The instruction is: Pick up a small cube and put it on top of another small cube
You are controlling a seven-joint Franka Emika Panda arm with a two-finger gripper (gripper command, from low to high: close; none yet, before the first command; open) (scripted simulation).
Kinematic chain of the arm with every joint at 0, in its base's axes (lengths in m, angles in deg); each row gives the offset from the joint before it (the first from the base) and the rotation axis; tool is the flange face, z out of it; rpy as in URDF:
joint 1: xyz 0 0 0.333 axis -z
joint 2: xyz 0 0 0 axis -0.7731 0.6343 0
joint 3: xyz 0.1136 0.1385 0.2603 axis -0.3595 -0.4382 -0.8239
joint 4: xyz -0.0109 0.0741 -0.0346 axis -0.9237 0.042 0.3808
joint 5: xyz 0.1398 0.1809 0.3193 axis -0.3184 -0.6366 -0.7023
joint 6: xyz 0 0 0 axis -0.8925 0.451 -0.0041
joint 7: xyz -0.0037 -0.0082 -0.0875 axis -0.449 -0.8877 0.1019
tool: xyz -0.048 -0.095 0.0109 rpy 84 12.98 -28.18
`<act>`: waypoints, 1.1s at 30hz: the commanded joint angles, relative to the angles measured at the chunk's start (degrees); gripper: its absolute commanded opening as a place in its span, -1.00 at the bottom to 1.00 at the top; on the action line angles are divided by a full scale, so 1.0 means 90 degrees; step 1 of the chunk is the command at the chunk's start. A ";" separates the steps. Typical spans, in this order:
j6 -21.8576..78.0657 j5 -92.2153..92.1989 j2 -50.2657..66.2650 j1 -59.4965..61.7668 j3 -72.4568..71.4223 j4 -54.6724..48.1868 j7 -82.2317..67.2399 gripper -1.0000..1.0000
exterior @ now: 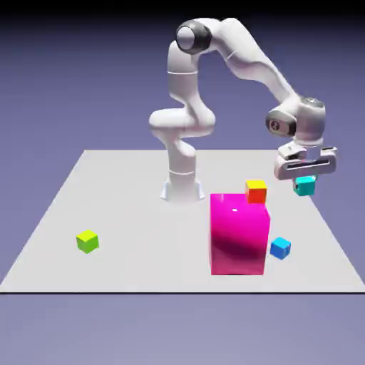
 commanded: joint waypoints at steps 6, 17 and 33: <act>0.0481 0.0175 0.0161 0.0498 0.1380 -0.0474 -0.0432 -1.00; 0.0571 0.0314 0.0445 0.1513 0.3918 -0.0625 -0.0304 -1.00; -0.1154 0.0052 0.0755 0.2510 0.7181 0.0864 0.2130 -1.00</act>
